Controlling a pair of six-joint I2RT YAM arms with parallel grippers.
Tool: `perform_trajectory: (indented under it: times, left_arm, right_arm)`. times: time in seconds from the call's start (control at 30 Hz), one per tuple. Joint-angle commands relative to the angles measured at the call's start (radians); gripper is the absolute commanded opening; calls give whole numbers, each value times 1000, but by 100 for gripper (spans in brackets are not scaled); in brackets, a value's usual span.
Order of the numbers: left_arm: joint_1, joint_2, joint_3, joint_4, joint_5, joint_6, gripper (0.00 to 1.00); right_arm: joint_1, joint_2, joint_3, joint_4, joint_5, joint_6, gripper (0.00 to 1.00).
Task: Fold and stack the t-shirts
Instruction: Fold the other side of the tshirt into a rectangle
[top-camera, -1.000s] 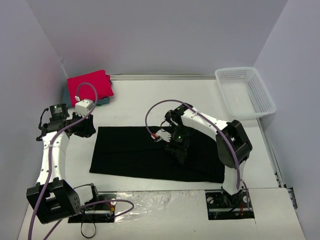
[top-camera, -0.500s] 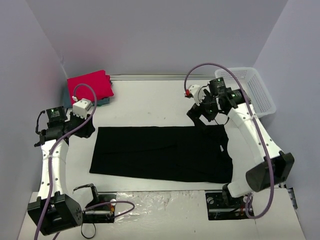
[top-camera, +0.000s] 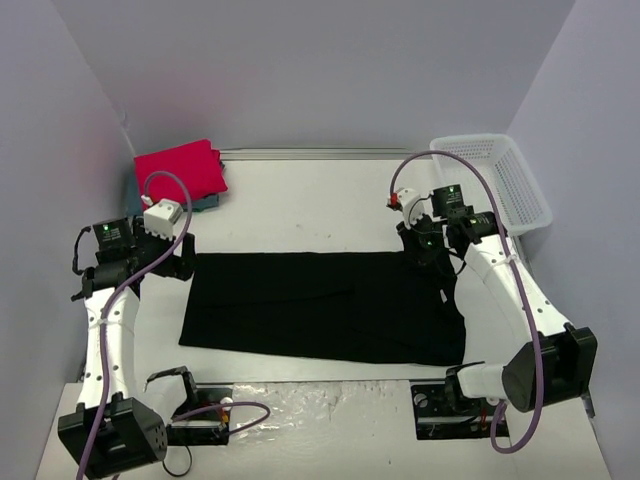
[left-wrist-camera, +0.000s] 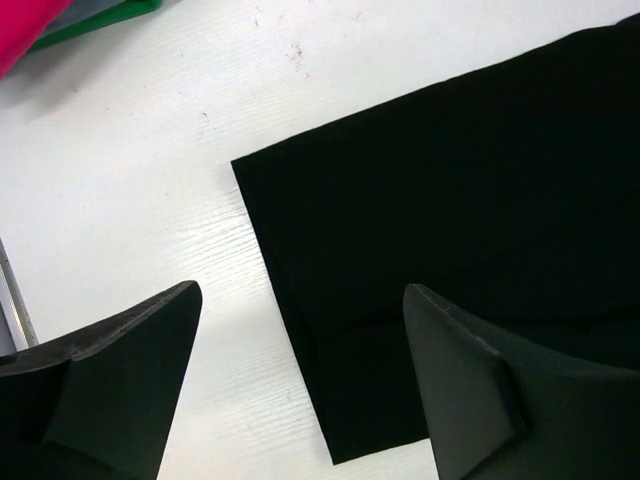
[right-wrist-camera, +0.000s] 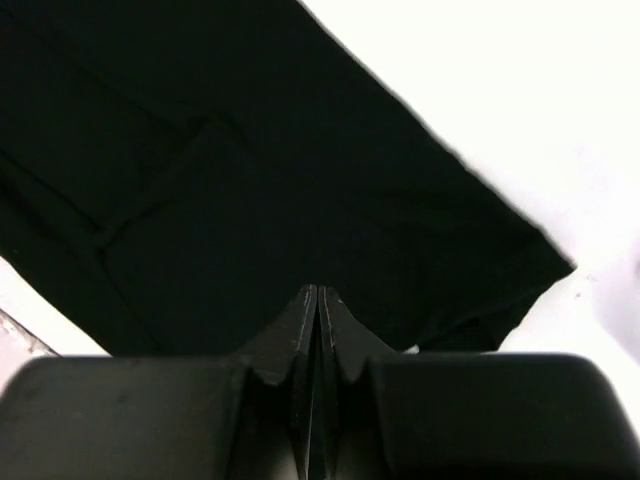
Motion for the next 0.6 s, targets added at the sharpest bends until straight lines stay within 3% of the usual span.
perform_trajectory:
  times: [0.0, 0.03, 0.17, 0.3, 0.57]
  left_arm:
    - [7, 1, 10, 48, 4, -33, 82]
    - [7, 13, 10, 44, 10, -33, 92]
    - [7, 30, 7, 44, 26, -33, 95]
    - [7, 38, 6, 39, 38, -30, 96]
    - [8, -8, -1, 35, 41, -30, 97]
  right_arm:
    - [-12, -30, -53, 6, 51, 11, 0]
    - [-13, -56, -80, 20, 84, 11, 0]
    - [-30, -117, -75, 32, 187, 33, 0]
    - [-32, -158, -104, 64, 195, 22, 0]
    - [-136, -247, -206, 123, 26, -23, 0]
